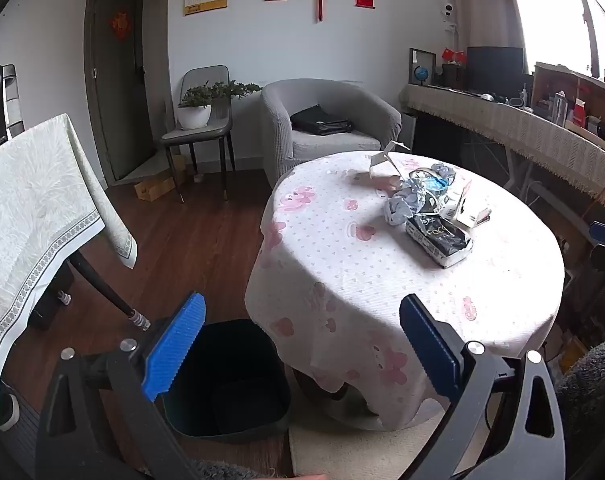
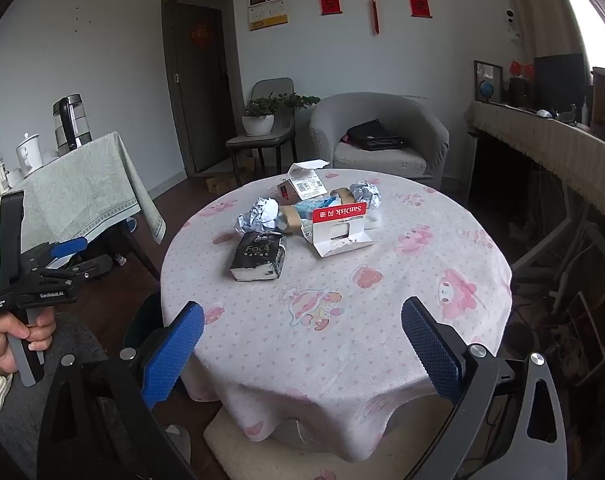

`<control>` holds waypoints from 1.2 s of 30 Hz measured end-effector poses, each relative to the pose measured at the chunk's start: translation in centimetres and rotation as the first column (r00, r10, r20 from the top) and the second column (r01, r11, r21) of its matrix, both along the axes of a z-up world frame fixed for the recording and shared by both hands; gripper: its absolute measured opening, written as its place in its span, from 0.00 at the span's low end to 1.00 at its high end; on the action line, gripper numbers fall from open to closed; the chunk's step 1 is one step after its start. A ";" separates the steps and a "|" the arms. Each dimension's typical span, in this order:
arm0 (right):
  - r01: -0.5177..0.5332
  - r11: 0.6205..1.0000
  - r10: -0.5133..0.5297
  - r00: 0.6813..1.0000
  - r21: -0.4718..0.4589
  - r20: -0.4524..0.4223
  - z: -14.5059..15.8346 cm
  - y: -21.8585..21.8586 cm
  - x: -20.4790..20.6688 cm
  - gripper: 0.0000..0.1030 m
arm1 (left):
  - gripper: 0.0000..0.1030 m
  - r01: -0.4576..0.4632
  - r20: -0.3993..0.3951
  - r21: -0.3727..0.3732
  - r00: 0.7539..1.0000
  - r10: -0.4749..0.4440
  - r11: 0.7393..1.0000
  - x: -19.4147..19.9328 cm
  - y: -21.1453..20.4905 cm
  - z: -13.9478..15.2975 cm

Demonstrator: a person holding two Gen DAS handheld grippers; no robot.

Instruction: Collect trash

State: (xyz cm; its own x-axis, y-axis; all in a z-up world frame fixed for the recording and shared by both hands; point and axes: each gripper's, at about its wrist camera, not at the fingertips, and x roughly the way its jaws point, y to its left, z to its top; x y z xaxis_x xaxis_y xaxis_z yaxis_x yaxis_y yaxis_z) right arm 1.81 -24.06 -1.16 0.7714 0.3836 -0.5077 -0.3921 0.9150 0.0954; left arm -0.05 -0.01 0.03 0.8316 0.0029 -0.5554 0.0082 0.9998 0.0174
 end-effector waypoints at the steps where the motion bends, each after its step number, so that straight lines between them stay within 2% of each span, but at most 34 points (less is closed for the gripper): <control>1: 0.001 1.000 -0.001 1.000 0.006 -0.010 0.0 0.0 0.1 0.97 | 0.97 0.000 0.007 0.002 1.000 0.000 1.000 -0.1 0.0 0.0; 10: 0.001 1.000 -0.001 1.000 -0.001 0.004 -0.1 0.0 0.0 0.97 | 0.97 0.002 -0.003 -0.014 1.000 -0.002 1.000 -0.5 0.2 0.3; 36: 0.002 1.000 -0.002 1.000 -0.012 0.003 -0.3 0.1 0.1 0.97 | 0.97 0.000 -0.005 0.001 1.000 0.000 1.000 -0.1 0.0 0.0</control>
State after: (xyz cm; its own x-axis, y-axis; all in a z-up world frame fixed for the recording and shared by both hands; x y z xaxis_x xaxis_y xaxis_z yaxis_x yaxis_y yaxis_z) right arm 1.91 -23.91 -1.47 0.7735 0.3760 -0.5102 -0.3905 0.9168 0.0836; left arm -0.11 -0.03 0.02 0.8290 0.0036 -0.5593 0.0083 0.9998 0.0188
